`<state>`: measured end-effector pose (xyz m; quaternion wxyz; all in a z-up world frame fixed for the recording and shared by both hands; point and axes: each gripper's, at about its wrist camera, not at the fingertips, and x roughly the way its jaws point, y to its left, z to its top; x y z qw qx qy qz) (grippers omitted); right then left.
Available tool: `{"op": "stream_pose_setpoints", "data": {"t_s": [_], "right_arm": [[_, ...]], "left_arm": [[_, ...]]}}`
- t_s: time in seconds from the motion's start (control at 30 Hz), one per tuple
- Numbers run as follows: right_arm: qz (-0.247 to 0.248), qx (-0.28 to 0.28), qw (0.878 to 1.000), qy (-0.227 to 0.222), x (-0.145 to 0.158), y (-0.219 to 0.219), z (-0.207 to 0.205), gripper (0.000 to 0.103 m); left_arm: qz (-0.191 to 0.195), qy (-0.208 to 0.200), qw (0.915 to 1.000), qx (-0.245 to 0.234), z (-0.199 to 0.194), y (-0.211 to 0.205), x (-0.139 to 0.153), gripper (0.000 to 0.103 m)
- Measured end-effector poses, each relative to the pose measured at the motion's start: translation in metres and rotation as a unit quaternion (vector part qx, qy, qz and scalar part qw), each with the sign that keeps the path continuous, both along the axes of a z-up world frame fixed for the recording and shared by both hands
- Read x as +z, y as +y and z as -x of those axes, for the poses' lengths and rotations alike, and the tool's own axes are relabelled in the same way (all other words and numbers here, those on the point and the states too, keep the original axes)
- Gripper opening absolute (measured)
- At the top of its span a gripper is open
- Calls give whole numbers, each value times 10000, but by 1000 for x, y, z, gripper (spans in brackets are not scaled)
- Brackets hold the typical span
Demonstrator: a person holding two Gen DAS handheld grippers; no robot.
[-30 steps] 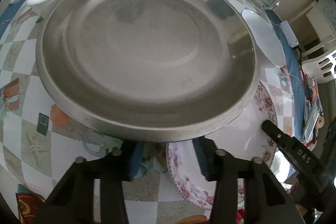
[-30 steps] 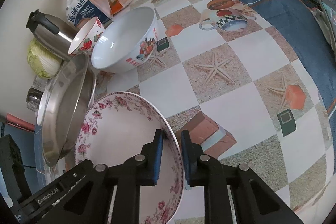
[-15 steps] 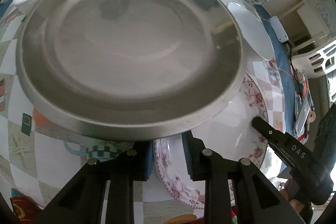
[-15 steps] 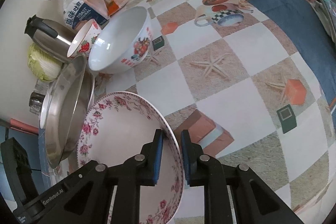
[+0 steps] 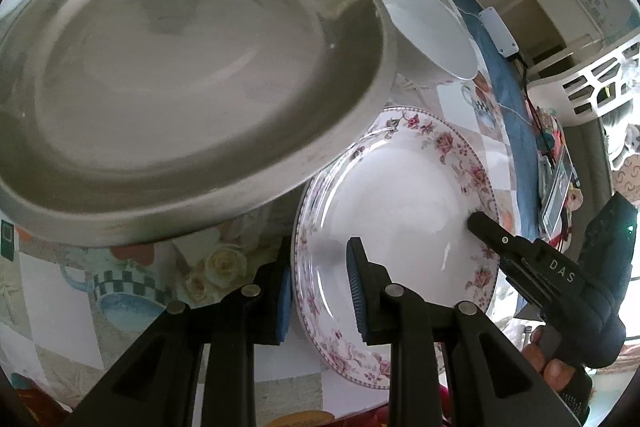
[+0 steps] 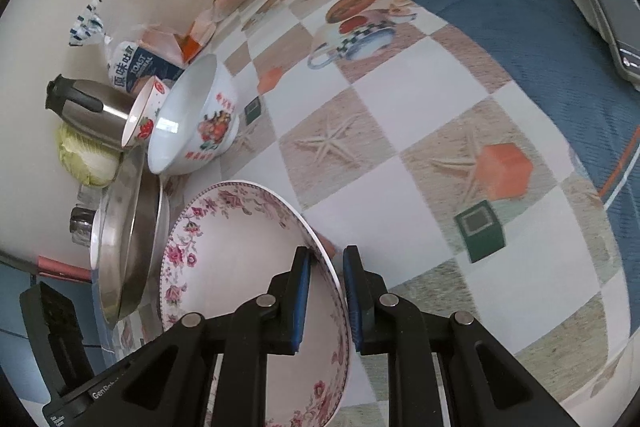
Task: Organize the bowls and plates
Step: 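Lift the pink-floral plate with both tools and carry it toward the steel basin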
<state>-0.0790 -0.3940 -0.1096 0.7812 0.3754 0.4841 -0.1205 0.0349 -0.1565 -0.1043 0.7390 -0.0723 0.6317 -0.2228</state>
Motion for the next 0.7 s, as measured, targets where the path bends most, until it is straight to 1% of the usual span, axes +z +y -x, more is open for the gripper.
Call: {"op": "stream_pose_setpoints", "data": {"t_s": [0.07,0.2,0.4,0.47,0.6,0.7], "right_arm": [[17,18,10000,-6,-1,0,1,18],[192,112,9997,40,1,4,0,18],[294,125,9995,41,5,5,-1,18],[287,100,9995,-62,10,3,0,18],[462,160,9988,-90,19,5,4,18],[493,163,9986,-129,23,4,5,18]], "left_arm": [[52,-13,10000,32,-2,-5,0,26],[227,22,9997,133,-3,7,1,26],[289,-44,9995,141,-7,0,2,26],[329,-91,9993,127,-7,-2,4,26],[357,-261,9990,49,-7,-5,9,26],[405,-298,9987,22,-8,-5,10,26]]}}
